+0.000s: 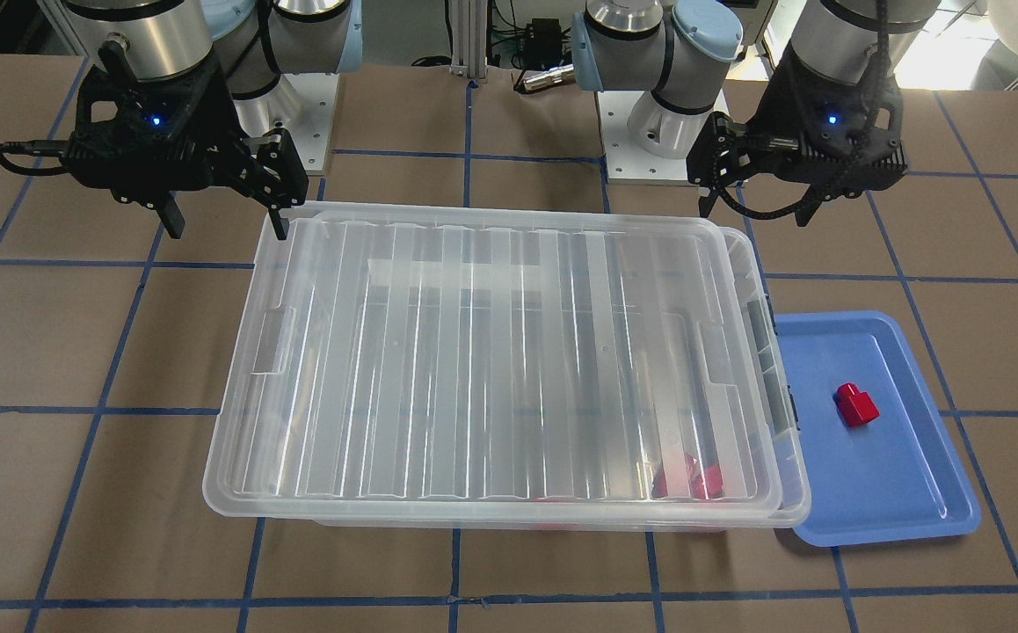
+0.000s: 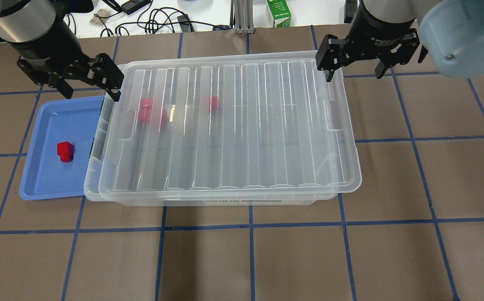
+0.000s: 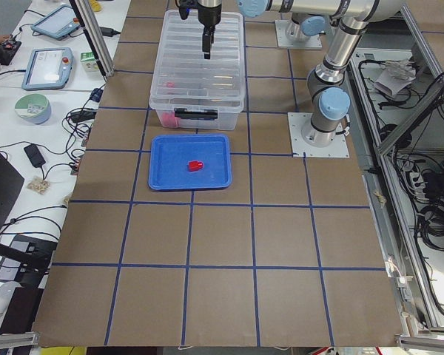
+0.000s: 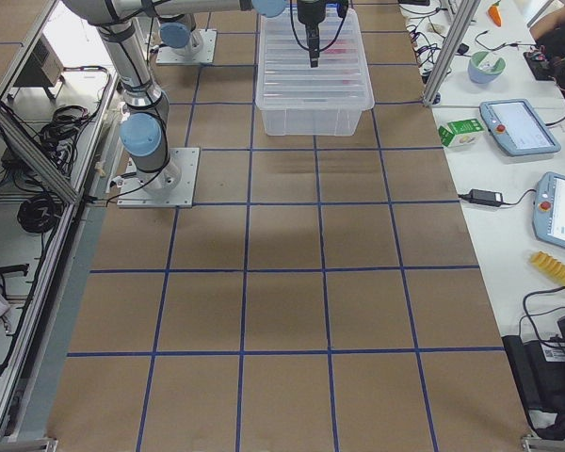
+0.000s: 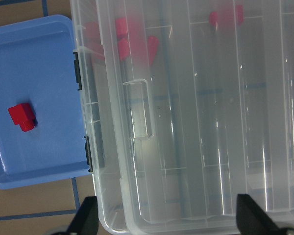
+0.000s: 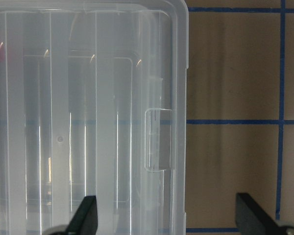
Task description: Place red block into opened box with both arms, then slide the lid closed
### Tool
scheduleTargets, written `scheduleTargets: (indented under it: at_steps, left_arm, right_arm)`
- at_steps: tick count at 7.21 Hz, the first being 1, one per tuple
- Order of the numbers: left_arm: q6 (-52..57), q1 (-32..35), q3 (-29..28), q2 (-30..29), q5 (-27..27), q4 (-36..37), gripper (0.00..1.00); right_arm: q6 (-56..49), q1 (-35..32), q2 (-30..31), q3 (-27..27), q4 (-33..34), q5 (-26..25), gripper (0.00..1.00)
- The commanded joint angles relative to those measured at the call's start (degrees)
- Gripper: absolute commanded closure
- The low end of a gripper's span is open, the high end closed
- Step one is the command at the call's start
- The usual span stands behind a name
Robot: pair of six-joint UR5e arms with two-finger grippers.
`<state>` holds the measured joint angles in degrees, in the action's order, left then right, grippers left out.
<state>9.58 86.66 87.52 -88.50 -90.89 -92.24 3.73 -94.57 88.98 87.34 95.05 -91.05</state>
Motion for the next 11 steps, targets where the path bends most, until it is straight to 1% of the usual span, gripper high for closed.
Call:
scheduleTargets:
  at_steps: [1,5,6,7,8,9,10,11]
  left_arm:
    - [0.0,0.0,-0.07,-0.01,0.01,-0.05,0.0]
    - [1.14,-0.87,-0.24,0.34,-0.77,0.04,0.0]
    - [1.32,-6.1,-1.98,-0.7,0.0,4.22,0.0]
    - [1.58,-11.2,-1.65,-3.15,2.36,5.39,0.0]
    - [5.67,-12.64,-0.87,-4.56,2.91,5.31,0.0]
    - [15.63,-16.31,0.27,-6.93,2.74,5.57,0.0]
    - [19.04,-21.05,1.59,-9.39,3.09,6.97,0.0]
    - [21.42,-23.36,3.34,-11.68,3.0,9.07,0.0]
  right_arm:
    - [-0.12,0.0,-0.04,0.11,0.05,0.0,0.0]
    - [-0.74,0.79,-0.39,0.19,0.14,0.08,0.0]
    - [-0.83,0.79,-0.48,0.28,0.05,0.0,0.0]
    - [-0.92,0.79,-1.17,0.37,1.0,0.0,0.0]
    - [-1.44,0.88,-3.7,0.63,1.36,-0.35,0.0]
    - [-3.18,1.67,-5.99,2.11,2.76,-0.61,0.0]
    - [-3.64,2.11,-6.97,4.65,5.99,-1.05,0.0]
    - [-3.64,3.16,-6.98,7.9,8.03,-3.06,0.0]
